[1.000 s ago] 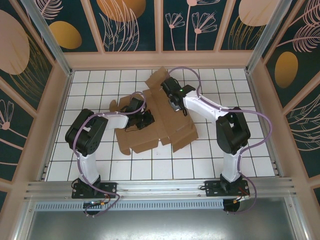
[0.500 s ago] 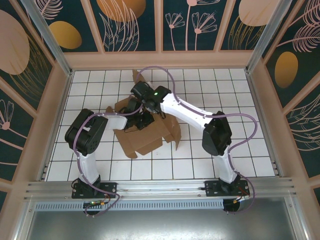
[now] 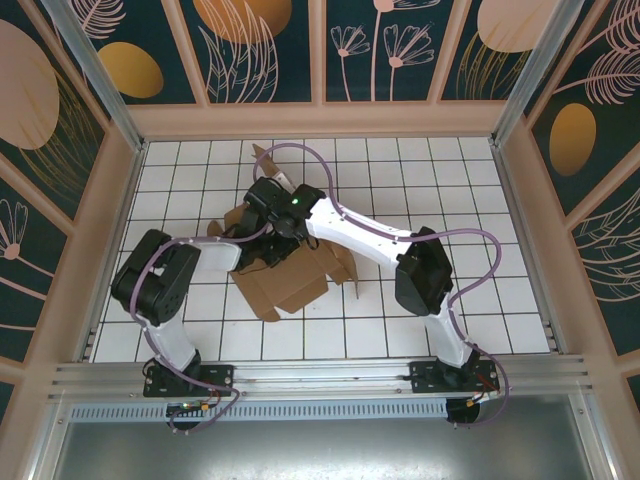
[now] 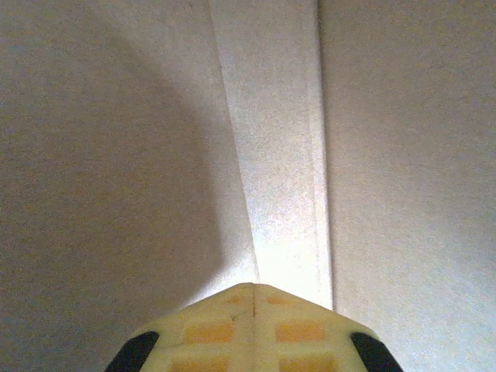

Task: Fold the paper box

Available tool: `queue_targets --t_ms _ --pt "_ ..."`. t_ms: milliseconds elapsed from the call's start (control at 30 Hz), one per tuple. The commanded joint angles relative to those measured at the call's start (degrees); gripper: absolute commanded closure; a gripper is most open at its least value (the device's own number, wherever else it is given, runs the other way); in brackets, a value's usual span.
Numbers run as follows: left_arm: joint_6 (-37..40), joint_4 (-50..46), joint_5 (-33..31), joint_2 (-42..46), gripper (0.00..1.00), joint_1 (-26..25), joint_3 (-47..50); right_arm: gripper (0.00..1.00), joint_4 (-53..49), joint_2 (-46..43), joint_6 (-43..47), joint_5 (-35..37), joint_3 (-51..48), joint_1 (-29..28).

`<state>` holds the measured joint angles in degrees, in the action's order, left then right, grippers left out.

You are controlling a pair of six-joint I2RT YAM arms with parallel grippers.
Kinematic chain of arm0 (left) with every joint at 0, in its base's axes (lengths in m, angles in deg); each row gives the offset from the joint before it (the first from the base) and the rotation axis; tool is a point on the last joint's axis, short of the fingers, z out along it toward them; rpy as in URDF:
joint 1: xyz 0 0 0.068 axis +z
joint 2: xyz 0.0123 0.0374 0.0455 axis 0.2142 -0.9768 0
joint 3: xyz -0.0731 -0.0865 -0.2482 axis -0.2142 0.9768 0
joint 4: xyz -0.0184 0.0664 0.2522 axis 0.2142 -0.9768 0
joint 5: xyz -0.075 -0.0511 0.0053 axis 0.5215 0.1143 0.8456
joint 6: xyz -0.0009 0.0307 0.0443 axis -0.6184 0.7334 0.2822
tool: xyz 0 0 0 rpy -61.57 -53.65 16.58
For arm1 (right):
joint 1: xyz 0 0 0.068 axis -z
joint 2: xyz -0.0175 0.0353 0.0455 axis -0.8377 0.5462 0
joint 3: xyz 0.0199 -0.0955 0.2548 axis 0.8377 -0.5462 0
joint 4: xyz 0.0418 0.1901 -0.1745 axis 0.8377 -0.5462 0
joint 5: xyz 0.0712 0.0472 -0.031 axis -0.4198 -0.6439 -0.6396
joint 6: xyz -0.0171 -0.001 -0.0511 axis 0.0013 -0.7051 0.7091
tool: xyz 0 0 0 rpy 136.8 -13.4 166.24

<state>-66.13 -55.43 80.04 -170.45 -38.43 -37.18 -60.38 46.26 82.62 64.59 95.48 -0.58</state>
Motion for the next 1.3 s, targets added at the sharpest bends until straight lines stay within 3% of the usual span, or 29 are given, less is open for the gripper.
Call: queue_targets --t_ms 0,233,433,567,600,700,733,800,867,1000,1267 --pt "-0.64 0.45 -0.81 5.64 0.99 1.75 2.46 0.98 2.76 1.32 0.97 1.05 -2.65 -0.01" --pt "-1.83 -0.24 -1.30 15.50 0.91 7.86 8.38 0.99 11.36 -0.80 8.98 13.42 -8.66 -2.08" --pt "-1.26 -4.19 -0.92 20.78 0.88 13.92 8.18 1.00 34.20 -5.26 28.27 24.38 -21.94 -3.99" --pt "-0.51 -5.21 0.97 24.22 0.80 17.35 6.96 1.00 75.08 -9.12 60.17 28.16 -38.77 -5.11" --pt "0.15 -5.61 1.14 25.30 0.76 17.84 6.29 1.00 93.81 -8.86 75.70 28.29 -43.56 -5.46" --pt "2.46 -7.01 1.19 27.79 0.65 18.42 4.28 1.00 139.11 -2.46 110.77 25.36 -49.61 -6.09" --pt "2.70 -6.81 1.69 28.28 0.63 18.42 3.92 1.00 141.97 -1.46 111.85 24.76 -49.89 -6.12" --pt "2.84 -5.70 3.01 29.58 0.58 18.43 3.73 1.00 134.58 -2.16 105.41 25.34 -49.41 -6.59" --pt "2.68 -3.87 4.27 31.05 0.54 18.45 4.50 1.00 139.07 -0.26 110.09 24.82 -49.37 -6.64" --pt "3.37 -2.13 4.76 32.99 0.49 18.42 5.95 1.00 138.12 0.33 108.61 25.02 -48.95 -6.95" --pt "-0.38 9.49 9.09 26.79 0.44 18.47 7.92 1.00 137.34 0.48 107.96 25.03 -48.30 -7.34"
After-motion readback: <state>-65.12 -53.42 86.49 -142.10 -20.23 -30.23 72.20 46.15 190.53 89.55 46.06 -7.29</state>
